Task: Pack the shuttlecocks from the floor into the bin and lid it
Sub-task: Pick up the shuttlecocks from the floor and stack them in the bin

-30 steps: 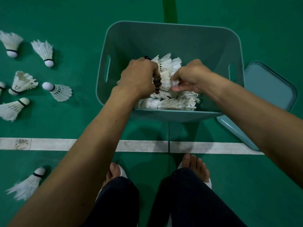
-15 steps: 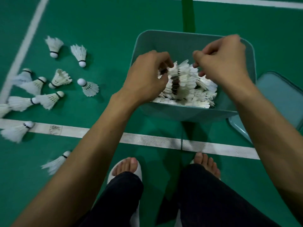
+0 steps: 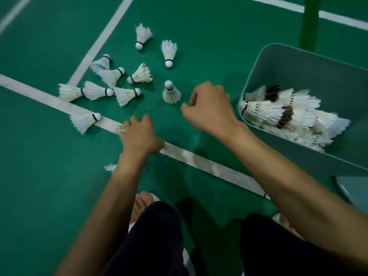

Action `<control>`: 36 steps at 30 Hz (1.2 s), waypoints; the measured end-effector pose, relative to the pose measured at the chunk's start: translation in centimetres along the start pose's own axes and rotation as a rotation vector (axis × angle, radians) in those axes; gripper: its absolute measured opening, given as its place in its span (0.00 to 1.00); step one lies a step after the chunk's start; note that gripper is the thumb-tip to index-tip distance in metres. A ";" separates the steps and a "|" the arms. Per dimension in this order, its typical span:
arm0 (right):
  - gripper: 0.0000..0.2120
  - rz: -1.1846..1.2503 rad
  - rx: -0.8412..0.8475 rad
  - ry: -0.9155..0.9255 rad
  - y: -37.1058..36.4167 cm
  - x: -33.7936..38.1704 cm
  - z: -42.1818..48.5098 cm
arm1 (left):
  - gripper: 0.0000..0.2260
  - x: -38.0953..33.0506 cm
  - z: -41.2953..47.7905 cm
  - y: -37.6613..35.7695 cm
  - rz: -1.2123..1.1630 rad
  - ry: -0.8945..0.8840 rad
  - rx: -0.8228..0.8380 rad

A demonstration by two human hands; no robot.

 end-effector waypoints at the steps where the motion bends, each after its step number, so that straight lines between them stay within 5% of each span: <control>1: 0.12 -0.043 0.059 -0.075 -1.8 -0.3 1.0 | 0.29 2.5 0.0 -1.4 0.072 0.121 0.117; 3: 0.17 -0.051 0.129 -0.188 -4.8 -1.0 3.1 | 0.33 6.2 -0.2 -4.1 0.079 0.276 0.249; 9: 0.41 0.095 0.117 -0.228 -11.5 -2.1 8.7 | 0.12 8.9 2.1 -4.3 -0.166 0.273 0.133; 12: 0.30 0.069 0.037 -0.142 -13.1 -2.1 10.6 | 0.16 7.8 5.1 -0.1 -0.288 0.252 -0.064; 15: 0.16 0.074 -0.086 -0.109 -12.9 -2.7 11.4 | 0.31 5.7 8.4 4.3 -0.367 0.151 -0.302; 19: 0.11 0.240 -0.141 -0.062 -12.7 -2.9 10.7 | 0.42 3.3 12.9 5.0 -0.202 0.128 -0.136; 22: 0.13 0.304 -0.141 -0.054 -11.9 -2.4 10.1 | 0.38 2.8 14.5 3.6 -0.198 0.210 -0.036; 29: 0.17 0.374 -0.249 -0.150 -8.1 -1.2 9.4 | 0.24 2.6 14.4 2.9 -0.328 0.197 -0.219; 36: 0.14 0.229 -0.404 0.010 0.9 2.8 5.0 | 0.16 -3.9 7.1 9.0 -0.663 -0.143 -0.429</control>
Point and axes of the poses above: each hand's wrist, its own z-axis towards the middle knuckle, its own y-axis out of the back of the hand, x = y × z, the point moved 6 cm from there along z, towards the middle knuckle, and after that the axes turned 6 degrees about z, right-handed, at the moved point
